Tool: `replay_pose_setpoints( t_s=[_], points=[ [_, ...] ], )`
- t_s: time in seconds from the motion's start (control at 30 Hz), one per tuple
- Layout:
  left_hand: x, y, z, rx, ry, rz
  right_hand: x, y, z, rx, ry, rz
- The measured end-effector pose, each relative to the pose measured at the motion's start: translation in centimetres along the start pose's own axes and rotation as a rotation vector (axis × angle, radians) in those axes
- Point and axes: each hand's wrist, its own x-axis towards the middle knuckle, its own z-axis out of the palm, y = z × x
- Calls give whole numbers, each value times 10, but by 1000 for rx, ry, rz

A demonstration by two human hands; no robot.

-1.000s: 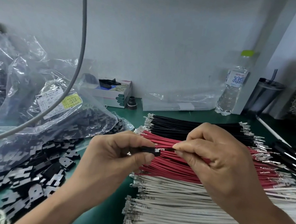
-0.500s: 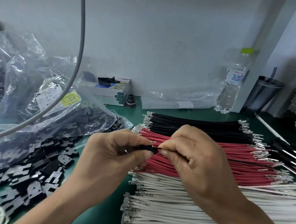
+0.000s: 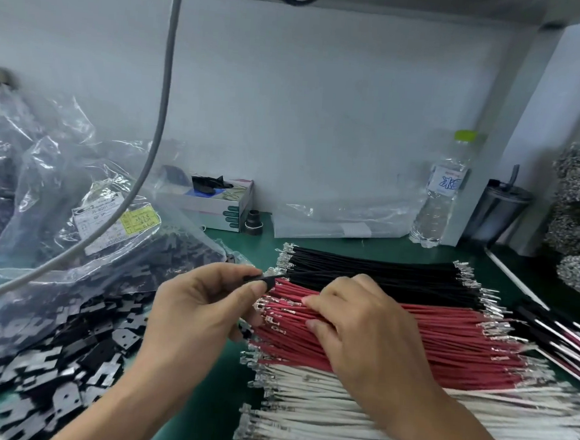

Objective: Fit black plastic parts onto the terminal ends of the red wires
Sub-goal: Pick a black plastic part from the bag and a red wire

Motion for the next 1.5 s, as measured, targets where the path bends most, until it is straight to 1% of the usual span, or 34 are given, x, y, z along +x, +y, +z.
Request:
replay_pose_setpoints(
  t_s=[0.1, 0.2, 0.3, 0.43, 0.57, 0.67, 0.87, 0.93, 1.03, 1.17, 1.3, 1.5],
  points=[
    [0, -2, 2, -27, 9, -30, 7, 6, 6, 76, -39, 92],
    [-1, -1, 0, -43, 7, -46, 9, 10, -1, 122, -59, 113],
    [1, -1, -4, -48, 2, -57, 5, 14, -10, 135, 1, 76],
    [2, 1, -6, -70, 16, -67, -5, 18, -5, 7, 43, -13],
    [-1, 4, -4, -108, 3, -95, -9, 22, -3, 122, 149, -10],
    [-5, 7, 0, -154, -31, -120, -11, 24, -8, 227, 197, -8],
    [-9, 13, 3, -242, -95, -187, -12, 16, -13, 304, 181, -2],
    [-10, 13, 3, -252, -127, -209, -12, 12, -14, 345, 190, 15],
    [-11, 12, 4, -275, -172, -242, -10, 8, -17, 353, 217, -10],
    [-8, 13, -1, -324, -185, -272, -10, 11, -24, 476, 215, 23],
    [-7, 14, -4, -346, -208, -295, -11, 11, -24, 444, 142, 54],
    [-8, 14, -4, -343, -256, -299, -11, 8, -26, 424, 126, 70]
  ],
)
